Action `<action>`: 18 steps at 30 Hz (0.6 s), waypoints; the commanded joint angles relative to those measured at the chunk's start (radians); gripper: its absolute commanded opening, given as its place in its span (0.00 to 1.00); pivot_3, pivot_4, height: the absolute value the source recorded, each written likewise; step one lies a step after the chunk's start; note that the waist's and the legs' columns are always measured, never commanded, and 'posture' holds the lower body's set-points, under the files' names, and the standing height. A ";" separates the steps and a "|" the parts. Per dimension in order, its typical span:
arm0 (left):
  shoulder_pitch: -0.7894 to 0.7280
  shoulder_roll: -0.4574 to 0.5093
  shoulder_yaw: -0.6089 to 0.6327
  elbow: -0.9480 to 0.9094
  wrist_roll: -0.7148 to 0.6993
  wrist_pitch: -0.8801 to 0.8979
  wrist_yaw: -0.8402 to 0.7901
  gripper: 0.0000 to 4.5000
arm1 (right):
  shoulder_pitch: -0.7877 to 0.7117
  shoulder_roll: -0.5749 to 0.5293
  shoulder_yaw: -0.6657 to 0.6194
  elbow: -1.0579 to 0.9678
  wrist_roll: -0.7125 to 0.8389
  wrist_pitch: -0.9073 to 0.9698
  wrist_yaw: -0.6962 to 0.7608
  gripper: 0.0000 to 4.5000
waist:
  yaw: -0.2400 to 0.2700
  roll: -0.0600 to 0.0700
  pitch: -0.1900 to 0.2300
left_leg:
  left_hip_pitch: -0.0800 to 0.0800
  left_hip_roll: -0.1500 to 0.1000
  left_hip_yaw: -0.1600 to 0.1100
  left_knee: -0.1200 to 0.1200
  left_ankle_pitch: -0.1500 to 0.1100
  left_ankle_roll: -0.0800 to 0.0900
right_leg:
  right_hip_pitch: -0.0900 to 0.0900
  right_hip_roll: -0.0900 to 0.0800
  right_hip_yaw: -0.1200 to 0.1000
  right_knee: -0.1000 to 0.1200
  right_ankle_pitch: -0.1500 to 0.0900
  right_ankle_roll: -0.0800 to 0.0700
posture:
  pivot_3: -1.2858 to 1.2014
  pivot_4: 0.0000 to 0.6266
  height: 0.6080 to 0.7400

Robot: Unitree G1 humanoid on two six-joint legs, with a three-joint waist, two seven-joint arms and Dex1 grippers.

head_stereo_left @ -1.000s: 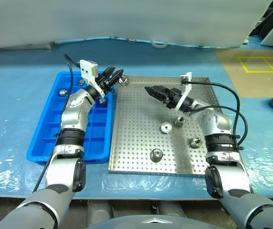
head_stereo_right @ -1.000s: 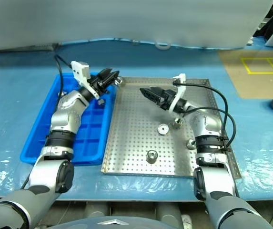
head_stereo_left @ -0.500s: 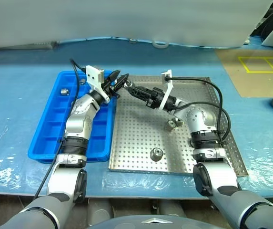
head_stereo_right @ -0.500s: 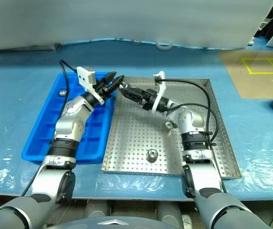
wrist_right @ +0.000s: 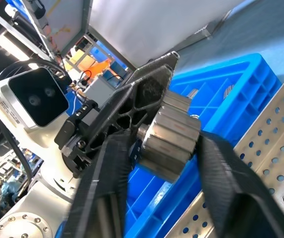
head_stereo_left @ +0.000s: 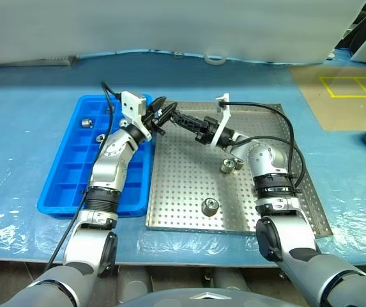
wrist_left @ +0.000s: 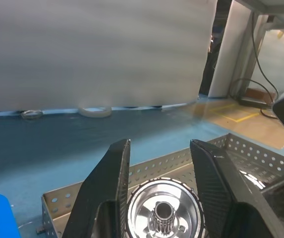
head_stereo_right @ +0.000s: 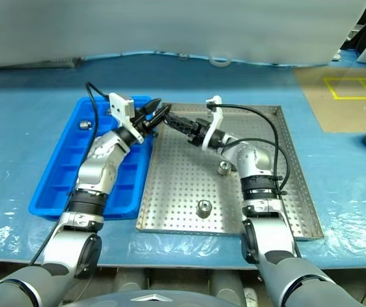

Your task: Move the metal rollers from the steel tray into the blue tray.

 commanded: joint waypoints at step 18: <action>0.325 0.099 0.338 -0.691 -0.695 0.500 0.398 0.36 | -0.215 0.067 -0.257 0.190 0.253 0.009 -0.020 0.26 | 0.007 -0.001 0.000 | -0.002 0.003 -0.001 0.001 0.000 0.000 | -0.001 0.001 -0.004 0.001 0.000 -0.001 | 0.54 0.24 1.00</action>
